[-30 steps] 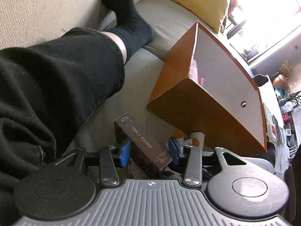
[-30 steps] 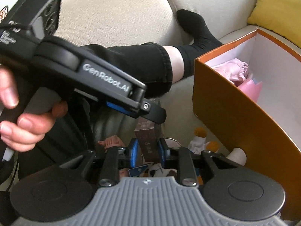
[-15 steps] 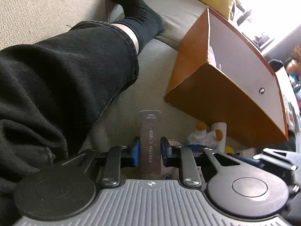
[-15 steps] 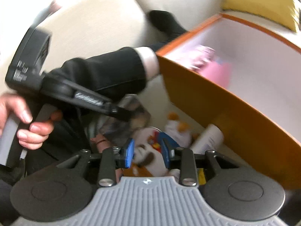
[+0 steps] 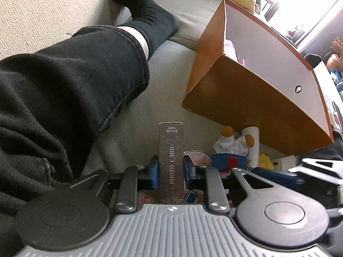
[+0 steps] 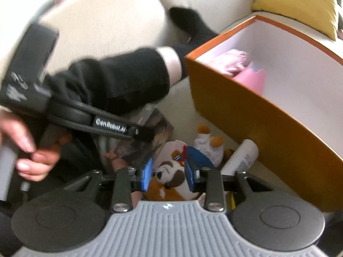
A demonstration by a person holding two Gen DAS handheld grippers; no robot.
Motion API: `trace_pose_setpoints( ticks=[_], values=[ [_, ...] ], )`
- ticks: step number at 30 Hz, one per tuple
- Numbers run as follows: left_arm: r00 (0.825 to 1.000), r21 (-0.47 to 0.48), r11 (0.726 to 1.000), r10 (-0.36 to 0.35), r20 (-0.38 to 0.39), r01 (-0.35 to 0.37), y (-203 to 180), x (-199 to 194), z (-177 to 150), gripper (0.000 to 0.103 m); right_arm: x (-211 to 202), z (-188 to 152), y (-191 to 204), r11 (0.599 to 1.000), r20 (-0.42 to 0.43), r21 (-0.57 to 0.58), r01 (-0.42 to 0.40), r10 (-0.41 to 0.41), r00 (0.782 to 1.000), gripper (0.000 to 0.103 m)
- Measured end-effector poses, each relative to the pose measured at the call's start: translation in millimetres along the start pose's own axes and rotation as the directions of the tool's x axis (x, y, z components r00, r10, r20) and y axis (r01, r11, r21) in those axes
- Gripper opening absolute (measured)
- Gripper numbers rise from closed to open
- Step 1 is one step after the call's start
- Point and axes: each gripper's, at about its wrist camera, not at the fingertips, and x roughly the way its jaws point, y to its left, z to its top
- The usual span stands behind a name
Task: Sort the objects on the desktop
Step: 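Grasp the plush dog toy with the right tool while the left tool holds the card box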
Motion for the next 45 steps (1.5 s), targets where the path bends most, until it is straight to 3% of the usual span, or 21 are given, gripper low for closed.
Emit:
trace_pose_setpoints(
  ticks=[5, 10, 13, 20, 23, 27, 30, 32, 34, 39, 41, 43, 45],
  values=[
    [1.000, 0.009, 1.000, -0.012, 0.013, 0.012, 0.5, -2.1, -2.7, 0.025, 21.9, -5.6, 20.7, 0.983, -0.027, -0.152, 0.100, -0.106, 0.994, 0.031],
    [0.999, 0.016, 0.999, -0.029, 0.036, 0.028, 0.3, -4.2, -4.9, 0.025, 16.9, -4.8, 19.8, 0.981, -0.027, -0.176, 0.082, -0.088, 0.996, 0.012],
    [0.998, 0.015, 0.999, -0.034, 0.054, 0.033, 1.3, -9.5, -4.9, 0.025, 10.3, -2.6, 16.8, 0.981, -0.008, -0.177, 0.080, -0.083, 0.997, 0.011],
    [0.994, -0.001, 0.997, -0.075, 0.079, 0.075, 6.3, -20.4, -2.3, 0.025, -16.1, 12.1, 9.1, 0.983, 0.111, -0.180, 0.021, -0.001, 0.994, 0.010],
    [0.995, -0.032, 0.998, -0.054, 0.078, 0.057, 14.9, -18.6, -1.4, 0.025, -21.5, 16.5, 3.1, 0.974, 0.167, -0.228, -0.015, 0.054, 0.984, 0.011],
    [0.995, -0.019, 0.997, -0.078, 0.067, 0.079, 14.4, -16.0, -1.0, 0.025, -5.3, 16.2, -12.2, 0.974, 0.185, -0.210, -0.085, 0.125, 0.975, 0.011],
    [0.993, -0.005, 0.994, -0.105, 0.050, 0.105, 9.7, -9.5, -1.1, 0.025, 5.8, 10.7, -14.7, 0.978, 0.172, -0.200, -0.063, 0.099, 0.980, 0.000],
    [0.989, 0.006, 0.990, -0.138, 0.044, 0.138, 7.0, -6.7, -1.0, 0.025, 7.5, 7.1, -17.5, 0.981, 0.159, -0.181, -0.071, 0.101, 0.982, 0.000],
    [0.985, 0.010, 0.985, -0.170, 0.035, 0.170, 4.5, -4.3, 0.2, 0.025, 8.0, 4.7, -20.1, 0.986, 0.132, -0.157, -0.049, 0.070, 0.989, 0.005],
    [0.987, 0.036, 0.987, -0.155, 0.034, 0.154, -1.2, -2.3, -1.4, 0.025, -6.8, -4.2, -20.5, 0.995, 0.073, -0.078, 0.069, -0.064, 0.995, 0.013],
    [0.986, 0.030, 0.986, -0.165, 0.025, 0.165, -1.6, 0.1, -1.6, 0.025, -13.5, -7.5, -20.3, 0.999, 0.050, -0.004, 0.044, -0.043, 0.998, 0.036],
    [0.983, 0.024, 0.983, -0.182, 0.017, 0.181, -2.7, 1.2, -3.5, 0.025, -12.4, -12.4, -14.6, 0.999, 0.001, 0.028, 0.031, -0.031, 1.000, 0.040],
    [0.981, 0.022, 0.981, -0.194, 0.016, 0.194, -4.2, 1.5, -4.3, 0.025, -4.5, -16.2, -4.9, 0.996, -0.038, 0.014, 0.085, -0.085, 0.996, 0.043]
  ],
)
